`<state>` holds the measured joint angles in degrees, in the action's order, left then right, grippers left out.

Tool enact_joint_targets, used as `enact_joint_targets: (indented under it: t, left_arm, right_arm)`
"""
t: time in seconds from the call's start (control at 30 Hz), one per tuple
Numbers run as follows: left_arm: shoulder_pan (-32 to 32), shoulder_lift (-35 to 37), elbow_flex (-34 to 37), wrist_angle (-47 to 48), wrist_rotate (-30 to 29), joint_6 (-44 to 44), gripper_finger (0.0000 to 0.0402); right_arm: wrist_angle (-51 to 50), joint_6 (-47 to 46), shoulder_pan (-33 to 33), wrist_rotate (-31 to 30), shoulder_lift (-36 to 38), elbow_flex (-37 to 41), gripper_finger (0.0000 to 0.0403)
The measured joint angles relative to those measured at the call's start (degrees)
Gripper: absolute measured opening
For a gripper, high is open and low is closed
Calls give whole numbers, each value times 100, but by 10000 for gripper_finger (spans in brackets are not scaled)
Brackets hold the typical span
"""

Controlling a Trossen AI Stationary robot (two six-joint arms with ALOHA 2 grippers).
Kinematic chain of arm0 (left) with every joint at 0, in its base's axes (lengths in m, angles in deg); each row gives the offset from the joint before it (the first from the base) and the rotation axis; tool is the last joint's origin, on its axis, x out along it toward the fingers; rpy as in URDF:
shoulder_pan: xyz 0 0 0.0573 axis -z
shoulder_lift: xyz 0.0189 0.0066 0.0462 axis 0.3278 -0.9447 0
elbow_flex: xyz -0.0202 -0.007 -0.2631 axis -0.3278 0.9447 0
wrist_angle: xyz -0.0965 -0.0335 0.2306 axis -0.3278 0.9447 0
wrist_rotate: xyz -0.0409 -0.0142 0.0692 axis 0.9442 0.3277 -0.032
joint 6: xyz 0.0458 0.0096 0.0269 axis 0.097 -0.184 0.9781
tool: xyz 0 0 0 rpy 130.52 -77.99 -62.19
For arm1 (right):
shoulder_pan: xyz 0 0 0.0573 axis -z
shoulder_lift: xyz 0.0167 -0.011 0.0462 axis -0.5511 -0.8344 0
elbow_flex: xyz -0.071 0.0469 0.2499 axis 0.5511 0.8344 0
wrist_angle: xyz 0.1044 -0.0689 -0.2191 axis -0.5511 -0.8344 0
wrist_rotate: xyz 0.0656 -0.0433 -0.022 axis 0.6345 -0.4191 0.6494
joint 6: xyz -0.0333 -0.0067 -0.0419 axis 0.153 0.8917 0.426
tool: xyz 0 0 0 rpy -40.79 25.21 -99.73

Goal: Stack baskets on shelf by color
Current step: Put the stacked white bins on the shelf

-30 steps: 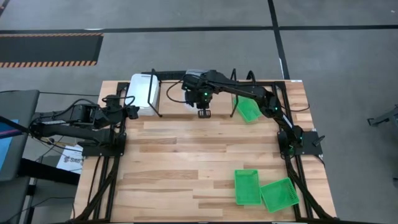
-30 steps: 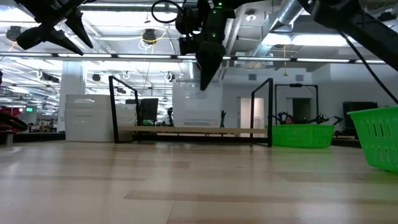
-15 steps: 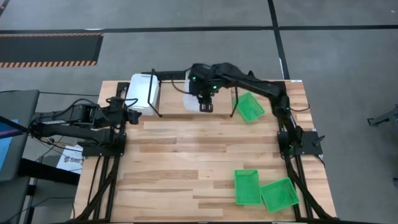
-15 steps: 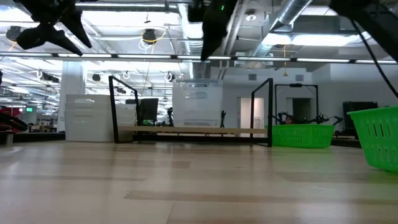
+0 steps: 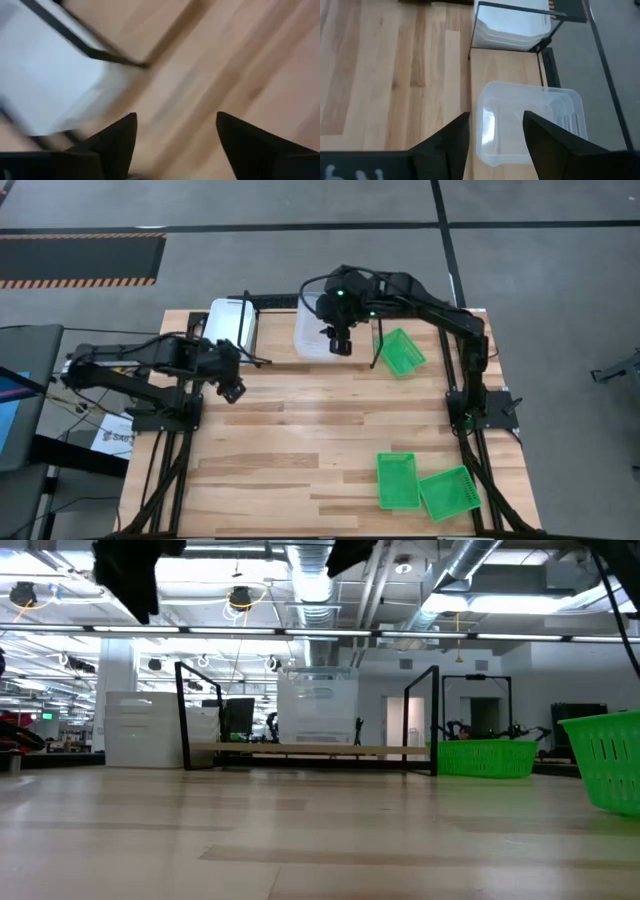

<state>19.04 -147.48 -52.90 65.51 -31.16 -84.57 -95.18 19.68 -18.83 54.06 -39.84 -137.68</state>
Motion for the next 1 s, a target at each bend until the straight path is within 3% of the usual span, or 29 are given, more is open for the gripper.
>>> enact_joint_targets:
  t: [0.17,0.3,0.37,0.5,0.53,0.67,1.0]
  left_arm:
    - [0,-241,-314,465,-352,1379,272]
    - [-213,-83,-256,472,-457,1508,239]
    - [-377,-27,-244,582,-578,1472,193]
    - [-830,-7,-243,735,-806,1528,43]
    - [-958,-24,-244,725,-821,1623,23]
    - [-1394,-123,-169,635,-1080,2320,4]
    - [-2054,-171,861,-619,-1112,3533,0]
  right_arm:
    - [-338,-1,-39,4,51,2,204]
    - [-619,-81,-44,4,47,0,202]
    - [-695,-119,-48,5,40,36,200]
    - [-698,-133,-70,7,29,118,194]
    - [-695,-133,-70,7,29,118,193]
    - [-694,-142,-70,6,31,118,186]
    - [-694,-147,-66,8,31,118,171]
